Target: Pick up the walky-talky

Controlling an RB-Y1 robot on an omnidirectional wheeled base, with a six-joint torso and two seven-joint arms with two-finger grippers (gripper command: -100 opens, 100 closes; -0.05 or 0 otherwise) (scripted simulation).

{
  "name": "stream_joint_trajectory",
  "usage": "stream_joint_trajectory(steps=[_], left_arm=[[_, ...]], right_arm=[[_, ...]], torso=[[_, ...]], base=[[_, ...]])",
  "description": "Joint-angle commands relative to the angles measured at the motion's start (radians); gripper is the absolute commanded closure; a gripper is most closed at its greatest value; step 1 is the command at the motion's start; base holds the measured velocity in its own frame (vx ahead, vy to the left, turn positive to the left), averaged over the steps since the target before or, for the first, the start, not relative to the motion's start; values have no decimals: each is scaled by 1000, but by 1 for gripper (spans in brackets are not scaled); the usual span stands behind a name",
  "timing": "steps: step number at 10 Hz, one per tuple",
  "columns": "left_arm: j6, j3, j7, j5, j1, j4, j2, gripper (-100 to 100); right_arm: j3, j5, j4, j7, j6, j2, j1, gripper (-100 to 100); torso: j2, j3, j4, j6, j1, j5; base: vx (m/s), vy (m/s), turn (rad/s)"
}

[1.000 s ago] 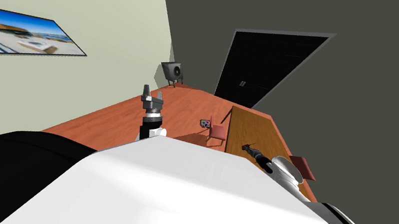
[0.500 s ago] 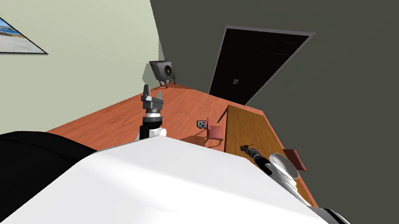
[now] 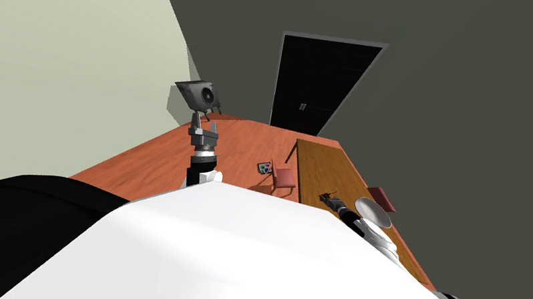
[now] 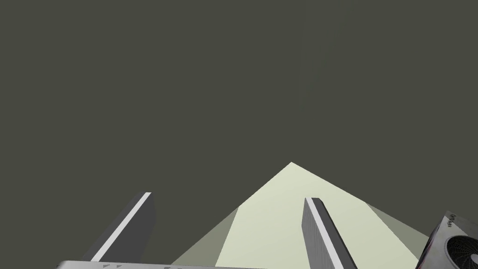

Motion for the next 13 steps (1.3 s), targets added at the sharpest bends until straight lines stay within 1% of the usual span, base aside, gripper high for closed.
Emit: stream_joint_trajectory(steps=[1, 2, 3, 4, 6, 7, 8, 9, 10, 11, 12, 13], left_arm=[[0, 0, 0, 0, 0, 0, 0, 0], [0, 0, 0, 0, 0, 0, 0, 0], [0, 0, 0, 0, 0, 0, 0, 0], [0, 0, 0, 0, 0, 0, 0, 0], [0, 0, 0, 0, 0, 0, 0, 0], [0, 0, 0, 0, 0, 0, 0, 0], [0, 0, 0, 0, 0, 0, 0, 0], [0, 0, 0, 0, -1, 0, 0, 0], [0, 0, 0, 0, -1, 0, 0, 0], [0, 0, 0, 0, -1, 0, 0, 0], [0, 0, 0, 0, -1, 0, 0, 0], [0, 0, 0, 0, -1, 0, 0, 0]], right_arm=[[0, 0, 0, 0, 0, 0, 0, -100], [-1, 3, -1, 0, -2, 0, 0, 100], [-1, 2, -1, 0, -2, 0, 0, 100], [-3, 2, -1, 1, 0, -3, -2, 100], [-3, 2, -1, 0, -1, -2, -1, 100], [-3, 2, -1, 0, -1, -2, -1, 0], [28, -39, 28, -7, 24, -8, -22, 100], [28, -39, 28, -7, 24, -8, -22, 100], [60, -84, 57, -17, 54, -18, -43, 100], [60, -94, 57, -17, 54, -18, -43, 100], [92, -133, 86, -26, 84, -28, -64, 100], [92, -149, 86, -26, 84, -28, -64, 100]], torso=[[0, 0, 0, 0, 0, 0], [4, 2, 1, 0, -3, -1], [8, 4, 2, 0, -5, -1], [9, 4, 0, -1, -6, -4], [8, 4, 0, -1, -8, -5], [8, 4, 0, -1, -8, -5], [8, 4, 0, -1, -8, -5], [13, 7, 2, -5, -12, -7], [15, 8, 2, -3, -15, -8], [18, 9, 2, -4, -16, -9], [16, 8, 1, -3, -17, -10], [16, 8, 1, -5, -19, -10]], base=[[55, 33, -15], [12, 7, 3], [10, -7, -9], [0, 0, 0], [0, 0, 0], [0, 0, 0], [-129, -58, 328], [-171, -85, 291], [-219, -69, 349], [-172, -54, 260], [-191, -75, 405], [-161, -57, 178]])
